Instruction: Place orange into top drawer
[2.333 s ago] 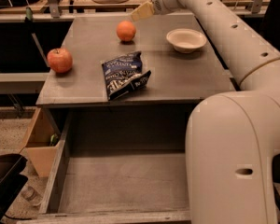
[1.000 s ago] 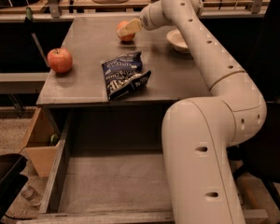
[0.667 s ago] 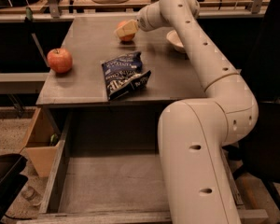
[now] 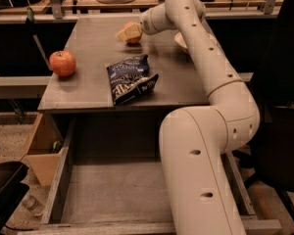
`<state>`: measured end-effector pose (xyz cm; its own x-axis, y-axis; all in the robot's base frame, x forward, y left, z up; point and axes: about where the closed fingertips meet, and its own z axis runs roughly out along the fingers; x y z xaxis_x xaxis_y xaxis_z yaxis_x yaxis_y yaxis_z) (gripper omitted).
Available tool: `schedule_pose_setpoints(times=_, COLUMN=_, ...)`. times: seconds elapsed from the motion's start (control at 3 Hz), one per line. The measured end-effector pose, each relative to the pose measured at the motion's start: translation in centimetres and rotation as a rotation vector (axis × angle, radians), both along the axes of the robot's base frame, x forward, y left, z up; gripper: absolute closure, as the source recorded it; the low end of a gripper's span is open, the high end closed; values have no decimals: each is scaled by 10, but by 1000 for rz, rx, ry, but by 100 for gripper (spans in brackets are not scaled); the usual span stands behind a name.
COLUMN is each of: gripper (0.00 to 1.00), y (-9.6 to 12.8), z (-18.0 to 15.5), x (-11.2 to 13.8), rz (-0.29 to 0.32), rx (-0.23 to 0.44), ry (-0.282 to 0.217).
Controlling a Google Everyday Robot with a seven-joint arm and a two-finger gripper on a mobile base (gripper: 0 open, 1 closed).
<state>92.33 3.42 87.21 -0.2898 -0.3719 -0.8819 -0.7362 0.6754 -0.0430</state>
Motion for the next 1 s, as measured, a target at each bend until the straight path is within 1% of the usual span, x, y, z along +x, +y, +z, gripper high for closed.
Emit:
schedule_pose_setpoints(times=0.33, gripper=17, y=3, z=-10, x=-1, rz=4, rx=-20, ry=31)
schedule_pose_setpoints(times=0.67, gripper=39, y=5, z=-13, x=-1, rz=7, rx=-22, ry=37)
schedule_pose_setpoints(times=1.0, gripper=64, y=9, z=-17, x=-1, rz=12, rx=-23, ry=42)
